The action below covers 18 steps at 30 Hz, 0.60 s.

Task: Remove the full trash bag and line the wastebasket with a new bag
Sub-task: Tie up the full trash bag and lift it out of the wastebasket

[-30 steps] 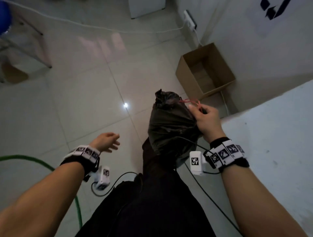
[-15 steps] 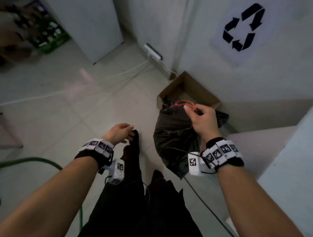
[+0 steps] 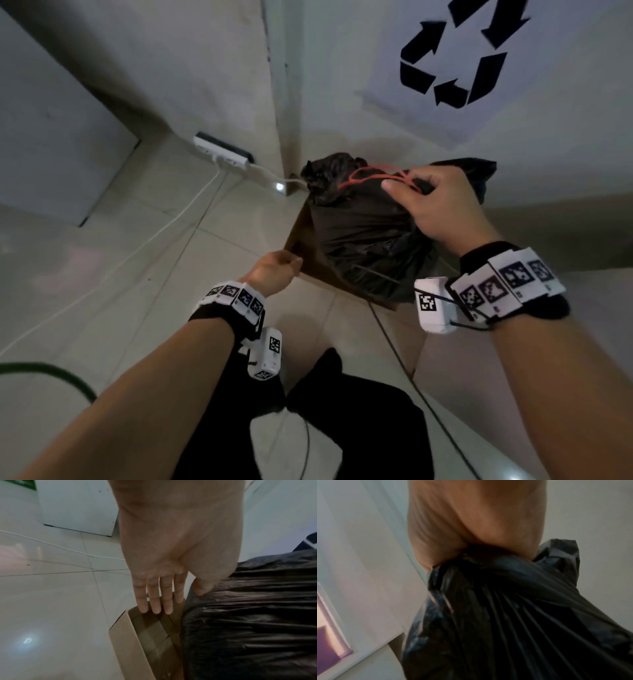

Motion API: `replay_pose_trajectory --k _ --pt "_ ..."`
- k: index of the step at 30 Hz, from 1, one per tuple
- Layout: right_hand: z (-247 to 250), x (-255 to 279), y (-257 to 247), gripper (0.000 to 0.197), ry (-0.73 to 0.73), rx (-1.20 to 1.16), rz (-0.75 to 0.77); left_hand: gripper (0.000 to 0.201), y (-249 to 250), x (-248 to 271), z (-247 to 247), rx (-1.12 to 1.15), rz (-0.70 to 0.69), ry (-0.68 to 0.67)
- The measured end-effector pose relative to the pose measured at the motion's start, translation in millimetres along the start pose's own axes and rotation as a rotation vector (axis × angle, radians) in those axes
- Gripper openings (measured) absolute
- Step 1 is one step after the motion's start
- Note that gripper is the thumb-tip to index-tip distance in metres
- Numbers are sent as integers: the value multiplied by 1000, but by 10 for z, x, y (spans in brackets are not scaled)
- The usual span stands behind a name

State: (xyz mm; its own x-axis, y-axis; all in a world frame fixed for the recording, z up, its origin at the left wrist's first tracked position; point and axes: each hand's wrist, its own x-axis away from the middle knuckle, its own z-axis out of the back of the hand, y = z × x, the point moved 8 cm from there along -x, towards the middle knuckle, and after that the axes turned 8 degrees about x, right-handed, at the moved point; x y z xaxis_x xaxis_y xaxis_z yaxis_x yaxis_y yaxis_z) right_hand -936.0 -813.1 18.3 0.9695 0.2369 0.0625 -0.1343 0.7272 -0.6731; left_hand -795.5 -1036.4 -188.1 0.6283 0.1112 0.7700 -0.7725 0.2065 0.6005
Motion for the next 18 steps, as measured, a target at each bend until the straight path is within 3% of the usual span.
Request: replay_pose_trajectory --k 2,5,9,12,15,18 --pt "-389 -273 466 45 3 -26 -69 24 26 -583 -14 -135 -51 58" --pt "-961 -475 970 46 -1 -9 -121 50 12 -1282 -62 -317 -128 144" --pt "-1321 -720 1295 47 39 -67 -129 68 -162 -1941 -211 -437 -165 124" --pt "-1443 -870 1415 61 83 -147 -127 80 -289 -2205 -358 -431 -189 38" --pt "-1668 -908 1541 51 140 -147 -136 90 -425 -2300 -432 -473 -232 9" --pt "-2054 -909 1872 57 148 -54 -256 94 -425 -2315 -467 -531 -268 15"
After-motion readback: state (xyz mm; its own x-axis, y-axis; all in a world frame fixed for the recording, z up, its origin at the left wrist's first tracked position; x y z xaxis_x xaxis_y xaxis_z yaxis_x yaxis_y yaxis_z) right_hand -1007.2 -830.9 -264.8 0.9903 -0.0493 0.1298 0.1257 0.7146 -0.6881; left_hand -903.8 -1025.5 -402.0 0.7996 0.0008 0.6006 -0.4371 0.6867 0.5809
